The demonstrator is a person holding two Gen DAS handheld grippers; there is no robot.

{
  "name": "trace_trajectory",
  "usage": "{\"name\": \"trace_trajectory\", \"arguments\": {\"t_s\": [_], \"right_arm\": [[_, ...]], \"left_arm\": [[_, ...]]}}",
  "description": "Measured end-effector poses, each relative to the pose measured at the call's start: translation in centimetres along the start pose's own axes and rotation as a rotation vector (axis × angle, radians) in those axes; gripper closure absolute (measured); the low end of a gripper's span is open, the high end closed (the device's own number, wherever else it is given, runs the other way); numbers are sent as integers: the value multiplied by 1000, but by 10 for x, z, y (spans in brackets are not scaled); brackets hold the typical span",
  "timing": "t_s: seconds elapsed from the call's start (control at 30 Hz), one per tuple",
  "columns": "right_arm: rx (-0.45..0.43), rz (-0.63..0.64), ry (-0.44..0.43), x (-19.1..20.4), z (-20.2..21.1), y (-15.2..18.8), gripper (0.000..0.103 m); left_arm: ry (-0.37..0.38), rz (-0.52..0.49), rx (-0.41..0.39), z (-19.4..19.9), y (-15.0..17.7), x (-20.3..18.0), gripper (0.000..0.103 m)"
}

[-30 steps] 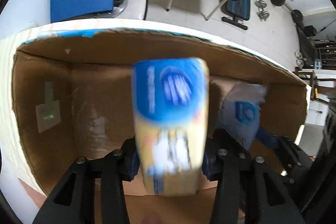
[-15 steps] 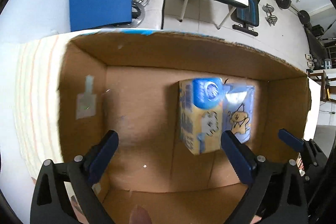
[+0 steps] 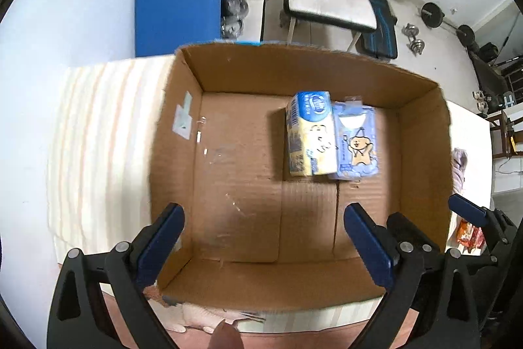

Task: Organize soft objects
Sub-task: 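Carry both tissue packs into the cardboard box and open both grippers, then grasp the orange panda snack bag with the left gripper while the right grasps the red snack bag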

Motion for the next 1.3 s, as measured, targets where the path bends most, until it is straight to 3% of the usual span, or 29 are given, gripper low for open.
{"name": "trace_trajectory", "arguments": {"t_s": [0.2, 0.3, 0.4, 0.5, 0.63, 0.8, 0.9, 1.0, 1.07, 1.17, 1.3], "right_arm": [[-74, 10, 0, -4, 36, 26, 0], [-100, 6, -36, -7, 54, 36, 0], [-152, -13, -79, -19, 75, 46, 0], [-219, -46, -128, -45, 94, 56, 0], [-271, -76, -103, -102, 108, 70, 0], [-172, -211, -66, -221, 92, 96, 0], [-71, -364, 21, -312, 63, 124, 0], [22, -556, 35, -392, 28, 154, 0], [91, -698, 14, -439, -1, 177, 0], [194, -943, -122, -492, -56, 211, 0], [252, -1109, -217, -516, -104, 227, 0]], "left_arm": [[-23, -26, -85, 38, 22, -13, 3], [-23, -25, -105, 51, 26, -21, 3], [-74, -51, -168, 72, 30, -40, 3], [-59, -96, -209, 92, 33, -72, 3], [-29, -186, -208, 91, 34, -138, 3], [21, -290, -117, 45, 35, -230, 3], [95, -320, -4, 0, 43, -283, 3], [142, -338, 137, -56, 52, -338, 3], [158, -334, 210, -86, 59, -363, 3], [171, -316, 307, -127, 69, -392, 3], [145, -286, 368, -158, 82, -409, 3]]}}
Point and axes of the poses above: each gripper's, at about its wrist camera, not at the fingertips, and z roughly against the way its jaws point, x to its left, y to its underside, the point moved 3 cm from there along -z, roughly the way its jaws point, and after that the axes turned 7 degrees about y, right-handed, at the moved point
